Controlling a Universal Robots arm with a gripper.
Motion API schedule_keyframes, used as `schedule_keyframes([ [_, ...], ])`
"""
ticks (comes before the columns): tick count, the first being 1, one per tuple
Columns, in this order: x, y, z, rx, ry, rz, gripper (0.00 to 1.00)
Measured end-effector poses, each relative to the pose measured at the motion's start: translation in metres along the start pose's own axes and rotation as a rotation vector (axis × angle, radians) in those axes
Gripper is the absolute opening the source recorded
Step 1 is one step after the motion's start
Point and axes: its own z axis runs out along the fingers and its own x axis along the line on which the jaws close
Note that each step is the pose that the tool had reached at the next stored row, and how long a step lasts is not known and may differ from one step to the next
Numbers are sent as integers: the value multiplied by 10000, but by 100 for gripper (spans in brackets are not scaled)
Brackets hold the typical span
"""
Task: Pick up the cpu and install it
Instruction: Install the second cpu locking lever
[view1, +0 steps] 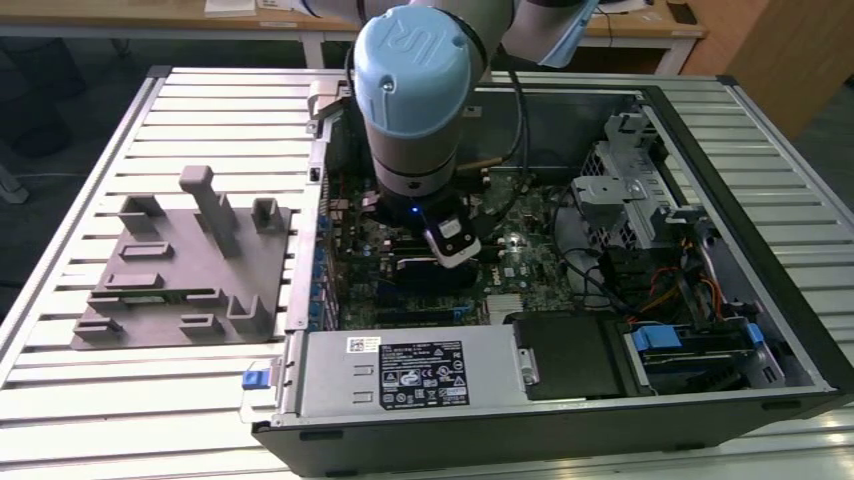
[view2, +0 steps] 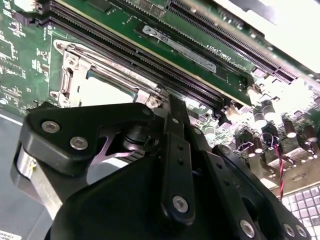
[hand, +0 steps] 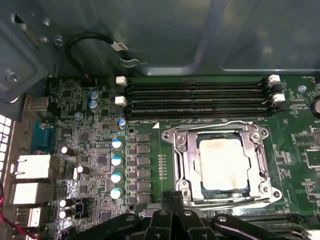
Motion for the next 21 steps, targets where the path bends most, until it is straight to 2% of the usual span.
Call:
schedule_keyframes([
  [4, 7, -14, 21, -91, 3, 6, 11],
  [8, 9, -16, 22, -106, 4, 6, 11],
  [11, 7, -4, -10, -112, 2, 6, 11],
  [18, -2, 68, -222, -104, 4, 8, 11],
  [21, -6, 98, -313, -71, 0, 15, 11],
])
